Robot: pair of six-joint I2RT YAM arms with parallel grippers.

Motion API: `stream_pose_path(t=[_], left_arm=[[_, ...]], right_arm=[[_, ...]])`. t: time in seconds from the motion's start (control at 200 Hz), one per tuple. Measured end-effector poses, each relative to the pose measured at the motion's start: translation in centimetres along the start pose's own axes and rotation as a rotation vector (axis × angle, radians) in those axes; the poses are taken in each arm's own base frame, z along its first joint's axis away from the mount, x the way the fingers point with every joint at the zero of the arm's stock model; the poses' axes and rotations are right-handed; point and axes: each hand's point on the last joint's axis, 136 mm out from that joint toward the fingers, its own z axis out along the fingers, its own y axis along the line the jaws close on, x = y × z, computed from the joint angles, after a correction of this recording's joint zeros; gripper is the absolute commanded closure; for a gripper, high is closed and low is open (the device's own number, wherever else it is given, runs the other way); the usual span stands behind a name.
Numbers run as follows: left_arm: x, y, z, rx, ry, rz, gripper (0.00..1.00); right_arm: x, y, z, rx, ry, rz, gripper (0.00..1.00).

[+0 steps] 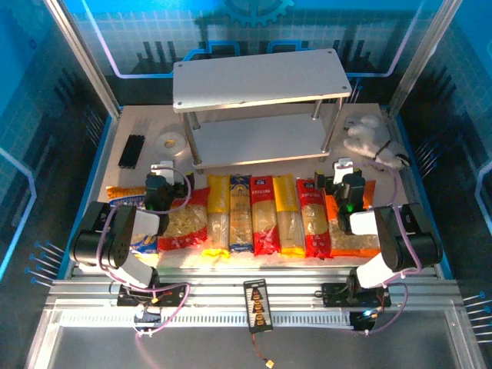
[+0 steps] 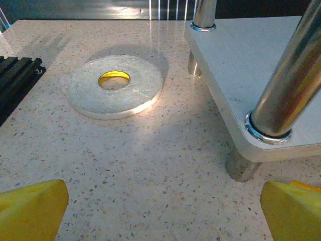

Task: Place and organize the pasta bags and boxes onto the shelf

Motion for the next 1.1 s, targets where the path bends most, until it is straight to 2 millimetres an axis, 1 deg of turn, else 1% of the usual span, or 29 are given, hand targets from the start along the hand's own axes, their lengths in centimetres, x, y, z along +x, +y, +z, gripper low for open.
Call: stream_pose_path(t=[0.345,0.49,0.535,0.67,0.705,0.74,0.775,0.805,0.876,0.916,0.961,0.981,0.986,1.031,1.056,1.101], left_arm=[[0.1,-0.1,0.0,0.006,0.004,0.0,0.01],[0.0,-0.1,0.2,0.03,0.013,-0.006,0.01],[-0.1,-0.1,0.3,0.037,0.012,-0.008,0.05],[0.0,-0.3,0.4,0.053,0.033,-0.011,0.21],[0.0,-0.3,0.4,0.055,0.05,-0.01,0.24],[-0.4,-0.4,0.4,0.054,0.062,-0.009,0.27],[-1.2,-0.4,0.3,0.054,0.071,-0.007,0.27],[-2.3,-0.6,0.1,0.056,0.065,-0.01,0.29],[-6.0,-1.4,-0.8,0.074,0.021,-0.022,0.31],[-8.3,-2.3,-1.8,0.093,-0.015,-0.027,0.33],[-11.1,-3.9,-3.5,0.132,-0.06,-0.044,0.34],[-11.8,-4.4,-4.0,0.141,-0.073,-0.047,0.34],[-12.3,-4.9,-4.3,0.152,-0.081,-0.049,0.34],[-14.2,-6.9,-6.4,0.201,-0.117,-0.068,0.34],[-14.9,-8.0,-7.5,0.227,-0.129,-0.073,0.34],[-15.7,-10.0,-9.6,0.279,-0.143,-0.092,0.35]], right_arm=[[0.0,0.0,0.0,-0.002,0.0,0.0,0.0],[0.1,1.1,0.1,-0.076,0.01,-0.01,0.0],[0.0,1.3,0.1,-0.095,0.01,-0.009,0.0],[0.0,1.5,0.3,-0.11,0.037,-0.007,0.06],[-0.2,1.4,0.4,-0.109,0.054,-0.007,0.07],[-0.9,1.3,0.4,-0.108,0.064,-0.007,0.07],[-2.1,1.3,0.2,-0.108,0.063,-0.004,0.07],[-3.5,1.2,0.0,-0.108,0.052,0.004,0.07],[-7.6,1.0,-1.2,-0.114,0.002,0.029,0.07],[-9.9,1.0,-2.2,-0.12,-0.028,0.044,0.08],[-12.2,1.3,-3.4,-0.135,-0.055,0.06,0.08],[-12.9,1.6,-4.0,-0.144,-0.062,0.066,0.08],[-13.1,1.6,-4.1,-0.147,-0.063,0.067,0.08],[-14.3,2.7,-5.4,-0.18,-0.065,0.076,0.08],[-14.7,3.6,-6.2,-0.205,-0.059,0.077,0.08],[-14.7,5.4,-7.3,-0.25,-0.027,0.074,0.09]])
